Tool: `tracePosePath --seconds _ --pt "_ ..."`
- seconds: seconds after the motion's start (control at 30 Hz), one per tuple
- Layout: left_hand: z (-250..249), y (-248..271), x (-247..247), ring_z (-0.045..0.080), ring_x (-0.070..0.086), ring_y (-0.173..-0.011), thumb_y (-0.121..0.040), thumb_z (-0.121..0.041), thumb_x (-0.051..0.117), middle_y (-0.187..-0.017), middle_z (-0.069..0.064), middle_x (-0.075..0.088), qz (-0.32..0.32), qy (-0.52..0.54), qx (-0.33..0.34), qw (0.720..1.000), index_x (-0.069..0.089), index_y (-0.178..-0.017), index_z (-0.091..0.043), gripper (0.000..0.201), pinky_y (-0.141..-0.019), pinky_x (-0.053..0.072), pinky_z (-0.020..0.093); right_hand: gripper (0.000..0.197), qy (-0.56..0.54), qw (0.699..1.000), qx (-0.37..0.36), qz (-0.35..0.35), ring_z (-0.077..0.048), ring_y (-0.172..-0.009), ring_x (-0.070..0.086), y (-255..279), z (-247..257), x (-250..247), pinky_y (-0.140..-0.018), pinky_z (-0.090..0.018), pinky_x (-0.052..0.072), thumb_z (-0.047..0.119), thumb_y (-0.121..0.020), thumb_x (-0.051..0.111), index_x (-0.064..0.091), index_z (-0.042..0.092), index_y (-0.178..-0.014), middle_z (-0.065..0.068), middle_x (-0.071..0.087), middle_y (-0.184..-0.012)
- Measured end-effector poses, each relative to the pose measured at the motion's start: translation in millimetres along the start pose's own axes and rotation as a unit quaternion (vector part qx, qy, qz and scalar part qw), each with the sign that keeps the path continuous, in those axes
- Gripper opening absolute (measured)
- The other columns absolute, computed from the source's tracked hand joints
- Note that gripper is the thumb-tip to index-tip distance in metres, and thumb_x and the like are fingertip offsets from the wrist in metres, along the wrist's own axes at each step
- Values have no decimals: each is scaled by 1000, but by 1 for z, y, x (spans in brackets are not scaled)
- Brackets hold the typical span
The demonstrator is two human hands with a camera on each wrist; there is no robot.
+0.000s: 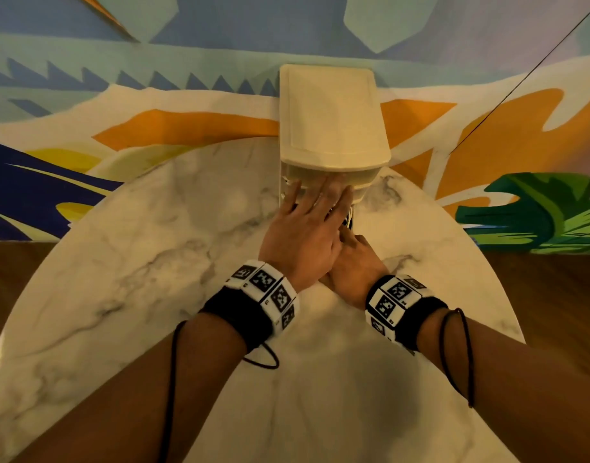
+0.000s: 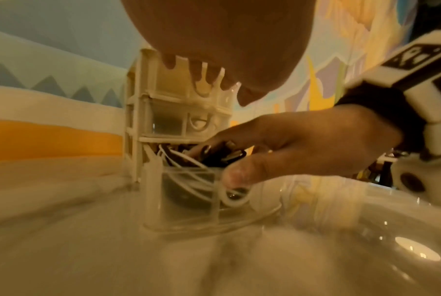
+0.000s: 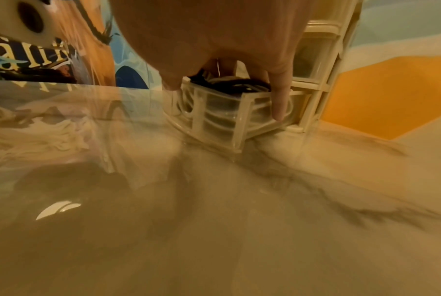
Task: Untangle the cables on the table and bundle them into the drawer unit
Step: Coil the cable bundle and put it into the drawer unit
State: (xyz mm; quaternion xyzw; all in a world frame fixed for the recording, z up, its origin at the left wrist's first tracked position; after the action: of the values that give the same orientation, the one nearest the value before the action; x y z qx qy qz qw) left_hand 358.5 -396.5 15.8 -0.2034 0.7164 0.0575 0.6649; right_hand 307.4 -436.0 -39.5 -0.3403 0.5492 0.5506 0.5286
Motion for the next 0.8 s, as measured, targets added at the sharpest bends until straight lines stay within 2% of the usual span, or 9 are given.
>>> tracePosePath --seconds 0.07,0.17,0.3,0.47,0.6,0.67,0.73,0.8 --pt "2 -2 5 21 13 -145 -89 -32 35 -157 5 21 16 -46 0 999 32 -145 -13 60 -116 16 52 63 8 1000 -28 -10 -39 -129 43 4 -4 2 -82 -47 51 55 -90 26 54 17 -130 -8 54 -134" --pt "7 1 11 20 9 -146 -88 -29 29 -158 5 16 27 -65 -8 998 27 -147 -12 61 -115 16 52 63 44 998 -53 3 -39 -127 47 8 -15 9 -79 -48 54 59 -91 28 52 16 -129 -6 59 -126" --pt "11 1 14 17 4 -147 -89 -24 39 -159 2 9 37 -47 -14 998 20 -149 -13 63 -114 17 54 60 70 994 -80 -10 -39 -119 55 13 -22 6 -72 -46 56 57 -90 30 46 16 -130 -5 63 -119" --pt "12 3 13 19 5 -146 -88 -24 48 -159 2 9 40 -39 -41 998 22 -148 -13 67 -114 22 49 58 72 993 -99 -7 -37 -119 55 18 -20 8 -72 -44 56 57 -89 32 45 17 -129 -4 63 -119" --pt "7 1 11 21 10 -146 -87 -24 46 -158 6 16 40 -31 -45 998 29 -146 -12 63 -112 27 48 60 62 994 -91 11 -37 -121 52 9 -23 6 -72 -46 56 59 -88 33 51 17 -127 -4 61 -121" --pt "4 5 10 25 25 -141 -85 -25 43 -151 8 31 35 -21 -45 998 41 -138 -12 54 -110 30 46 63 46 996 -80 18 -36 -127 46 6 -20 5 -75 -47 54 60 -88 29 51 19 -130 -3 58 -127" --pt "10 17 19 25 39 -132 -87 -28 37 -141 7 45 35 13 -79 996 51 -128 -13 45 -106 34 42 67 11 998 -63 15 -37 -130 42 5 -14 2 -81 -50 52 61 -86 26 50 18 -132 -4 55 -130" --pt "21 32 36 23 36 -135 -91 -34 25 -145 5 42 57 59 -128 988 47 -134 -13 52 -107 33 40 73 -2 999 -40 13 -38 -133 37 7 -10 2 -93 -55 45 62 -83 23 43 20 -139 -5 51 -134"
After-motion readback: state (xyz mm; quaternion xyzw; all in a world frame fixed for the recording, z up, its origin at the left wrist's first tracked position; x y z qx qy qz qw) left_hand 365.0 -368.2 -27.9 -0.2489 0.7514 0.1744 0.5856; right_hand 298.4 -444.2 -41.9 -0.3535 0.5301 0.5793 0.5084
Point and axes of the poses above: each hand's wrist, its own y-axis away from the middle knuckle, its own x-axis out of the palm, z = x × y, the point moved 7 cm from there along -y, towards the middle knuckle
